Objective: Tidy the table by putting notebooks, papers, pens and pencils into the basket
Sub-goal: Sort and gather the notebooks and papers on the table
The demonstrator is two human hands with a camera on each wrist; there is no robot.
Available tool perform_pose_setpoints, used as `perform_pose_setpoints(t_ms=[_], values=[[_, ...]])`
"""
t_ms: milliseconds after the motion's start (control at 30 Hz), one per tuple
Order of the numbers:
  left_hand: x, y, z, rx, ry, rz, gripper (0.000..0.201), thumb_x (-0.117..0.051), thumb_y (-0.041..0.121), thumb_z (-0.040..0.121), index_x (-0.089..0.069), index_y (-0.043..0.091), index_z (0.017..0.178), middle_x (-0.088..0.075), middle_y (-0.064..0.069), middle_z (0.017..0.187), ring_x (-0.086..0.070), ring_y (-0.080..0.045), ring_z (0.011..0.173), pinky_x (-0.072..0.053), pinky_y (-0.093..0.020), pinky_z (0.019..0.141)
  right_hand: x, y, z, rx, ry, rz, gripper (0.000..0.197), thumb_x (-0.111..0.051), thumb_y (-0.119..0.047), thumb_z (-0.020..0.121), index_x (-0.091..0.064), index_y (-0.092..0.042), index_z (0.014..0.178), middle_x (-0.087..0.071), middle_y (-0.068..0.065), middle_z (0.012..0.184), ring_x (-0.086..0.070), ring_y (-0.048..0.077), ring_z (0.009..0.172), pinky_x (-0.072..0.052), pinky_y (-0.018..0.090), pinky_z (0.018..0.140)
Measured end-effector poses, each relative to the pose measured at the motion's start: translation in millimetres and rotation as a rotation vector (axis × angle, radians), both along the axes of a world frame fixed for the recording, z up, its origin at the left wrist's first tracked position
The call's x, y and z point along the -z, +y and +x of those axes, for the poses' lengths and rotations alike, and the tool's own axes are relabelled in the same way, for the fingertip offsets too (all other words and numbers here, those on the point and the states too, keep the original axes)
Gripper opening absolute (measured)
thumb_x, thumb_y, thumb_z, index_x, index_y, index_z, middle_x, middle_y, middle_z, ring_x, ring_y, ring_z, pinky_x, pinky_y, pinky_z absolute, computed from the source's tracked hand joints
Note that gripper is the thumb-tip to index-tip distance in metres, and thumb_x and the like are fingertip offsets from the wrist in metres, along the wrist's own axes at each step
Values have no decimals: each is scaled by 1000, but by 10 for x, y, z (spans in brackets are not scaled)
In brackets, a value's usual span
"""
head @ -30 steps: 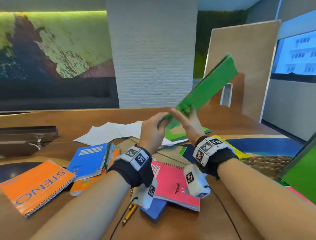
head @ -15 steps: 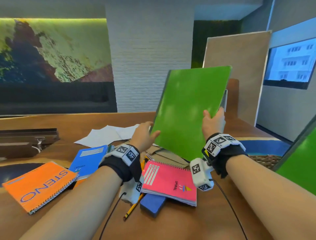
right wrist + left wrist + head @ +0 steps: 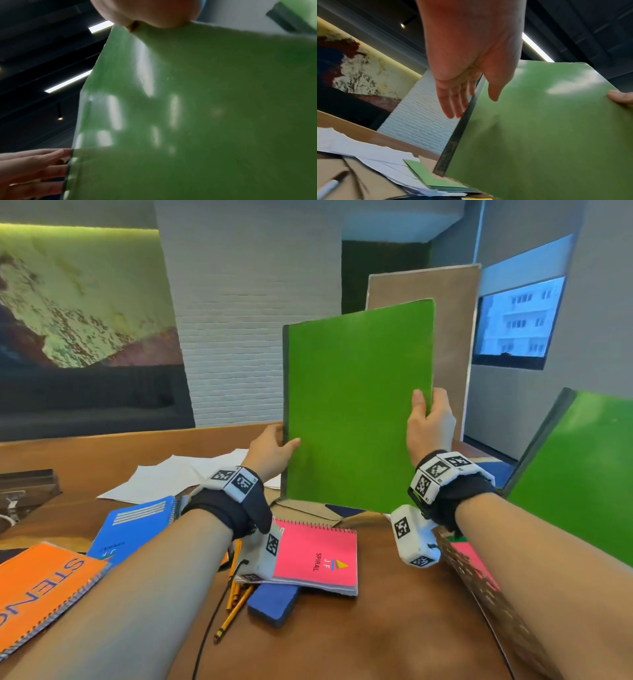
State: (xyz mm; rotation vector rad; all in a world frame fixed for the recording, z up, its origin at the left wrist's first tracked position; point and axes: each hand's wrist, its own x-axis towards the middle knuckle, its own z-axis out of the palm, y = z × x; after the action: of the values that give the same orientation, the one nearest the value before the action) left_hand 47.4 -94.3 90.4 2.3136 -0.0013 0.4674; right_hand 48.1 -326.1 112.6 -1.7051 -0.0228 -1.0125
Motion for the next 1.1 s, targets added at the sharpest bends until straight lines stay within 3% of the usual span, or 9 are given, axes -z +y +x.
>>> perform_pose_setpoints(t_ms=[133, 233, 367, 467, 533, 667, 867, 1000, 1100], values=[[-27, -211, 120, 23, -46, -84, 51, -58, 29, 93, -43, 13, 139, -54, -9, 134, -51, -26, 120, -40, -33, 99, -49, -284, -67, 48, -13, 3, 23, -47, -17, 94, -49, -6, 115, -50, -6, 73, -45, 15, 60, -35, 26, 64], [-35, -421, 203, 63, -55, -166, 45, -60, 22, 91, -47, 12, 134, -58, -9, 126, -56, -28, 113, -47, -41, 98, -68, -484, -123, 73, 35, -63, 30, -48, -14, 90, -47, -12, 120, -51, -6, 73, -42, 7, 51, -36, 25, 62], [-28, -713, 313, 75, -92, -274, 34, -65, 12, 86, -56, 10, 119, -61, -8, 105, -60, -29, 105, -51, -44, 92, -78, -752, -169, 137, 28, -104, 36, -48, -15, 89, -45, -13, 125, -57, 3, 87, -43, 7, 52, -38, 28, 64], [-46, -964, 403, 73, -129, -326, 26, -68, 8, 82, -58, 9, 106, -62, -9, 97, -62, -31, 99, -52, -44, 89, -110, -980, -224, 209, 30, -108, 38, -48, -14, 89, -42, -11, 126, -53, 0, 82, -40, 6, 51, -35, 23, 57], [-67, -1153, 443, 94, -138, -338, 26, -68, 8, 82, -57, 7, 106, -61, -10, 96, -63, -32, 99, -52, -44, 89, -126, -1117, -244, 253, 30, -94, 38, -48, -15, 89, -41, -11, 126, -46, -5, 74, -38, 8, 49, -34, 23, 54], [-72, -1633, 541, 149, -141, -315, 26, -65, 11, 85, -56, 4, 108, -64, -15, 105, -63, -33, 99, -51, -44, 90, -116, -1463, -276, 347, -15, -50, 38, -50, -18, 83, -45, -11, 120, -53, 2, 75, -44, 22, 58, -45, 38, 63], [14, -2325, 641, 241, -80, -351, 26, -67, 14, 85, -56, 6, 108, -63, -11, 104, -62, -30, 103, -50, -41, 92, -47, -2072, -418, 440, 4, -41, 39, -52, -16, 84, -45, -9, 121, -43, -11, 65, -37, 8, 49, -39, 29, 59], [30, -2741, 704, 320, -49, -347, 19, -68, 12, 85, -54, 11, 99, -61, -10, 100, -61, -29, 103, -51, -41, 92, 30, -2425, -530, 488, 45, -39, 42, -53, -17, 84, -43, -6, 123, -53, 0, 75, -44, 16, 51, -44, 32, 56], [52, -2992, 781, 371, -17, -330, 17, -67, 12, 86, -52, 13, 94, -60, -8, 99, -61, -26, 100, -51, -41, 92, 84, -2642, -624, 539, 65, -44, 37, -56, -21, 83, -45, -7, 116, -57, 3, 84, -53, 23, 64, -52, 39, 64]])
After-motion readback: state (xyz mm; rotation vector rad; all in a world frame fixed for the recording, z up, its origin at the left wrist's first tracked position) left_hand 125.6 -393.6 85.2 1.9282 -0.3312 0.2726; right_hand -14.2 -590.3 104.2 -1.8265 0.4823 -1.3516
